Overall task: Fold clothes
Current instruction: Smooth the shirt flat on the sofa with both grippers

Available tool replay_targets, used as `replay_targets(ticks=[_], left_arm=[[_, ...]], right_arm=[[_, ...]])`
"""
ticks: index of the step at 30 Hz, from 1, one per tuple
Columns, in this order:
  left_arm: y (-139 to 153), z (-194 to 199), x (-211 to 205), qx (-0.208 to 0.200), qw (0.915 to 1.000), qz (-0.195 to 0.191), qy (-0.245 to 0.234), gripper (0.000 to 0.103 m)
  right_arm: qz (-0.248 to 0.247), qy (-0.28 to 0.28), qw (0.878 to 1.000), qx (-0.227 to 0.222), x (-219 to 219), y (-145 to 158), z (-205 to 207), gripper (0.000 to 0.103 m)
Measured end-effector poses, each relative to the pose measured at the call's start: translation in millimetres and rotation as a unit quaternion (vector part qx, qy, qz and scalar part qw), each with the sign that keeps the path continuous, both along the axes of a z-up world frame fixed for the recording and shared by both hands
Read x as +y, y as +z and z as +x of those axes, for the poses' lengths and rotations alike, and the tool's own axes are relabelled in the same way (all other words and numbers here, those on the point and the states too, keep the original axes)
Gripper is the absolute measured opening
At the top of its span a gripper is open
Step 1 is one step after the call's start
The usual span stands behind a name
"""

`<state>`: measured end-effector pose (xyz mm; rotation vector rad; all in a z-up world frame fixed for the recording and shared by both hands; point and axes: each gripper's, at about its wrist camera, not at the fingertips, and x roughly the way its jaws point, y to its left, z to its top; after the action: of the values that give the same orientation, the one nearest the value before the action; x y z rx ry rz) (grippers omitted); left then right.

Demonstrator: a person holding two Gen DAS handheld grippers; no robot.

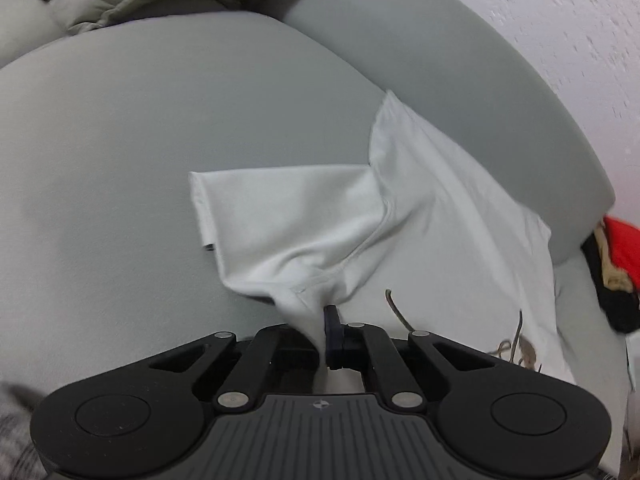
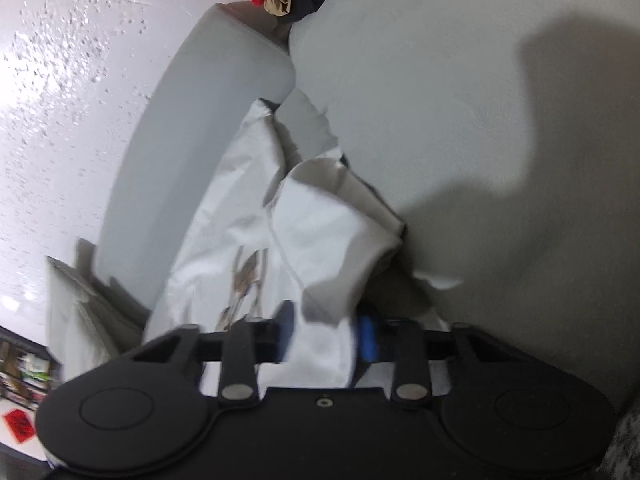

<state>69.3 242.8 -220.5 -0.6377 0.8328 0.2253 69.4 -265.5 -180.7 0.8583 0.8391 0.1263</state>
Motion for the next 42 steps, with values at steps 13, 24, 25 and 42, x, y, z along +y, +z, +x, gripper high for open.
replay_targets(ticks=[13,24,25,42], left_arm=[[15,-37,-18,0.061,0.9924,0.107,0.003,0.007],[54,-83,-54,0.051,0.9722,0.211,-0.088,0.039],[57,-88,-61,0.04,0.9721,0.207,-0.103,0.04],[16,-62,-145,0.08,0.9387,0.235,-0.239,0.064]], right_arm=[[-0.152,0.01,0.988,0.006,15,48,-23,0.004],[-0.161,0.061,0.984,0.038,6,69,-54,0.047],[-0.163,0.071,0.984,0.03,10,74,-60,0.047],[-0.208,0.274,0.939,-0.02,118,55,-54,0.029]])
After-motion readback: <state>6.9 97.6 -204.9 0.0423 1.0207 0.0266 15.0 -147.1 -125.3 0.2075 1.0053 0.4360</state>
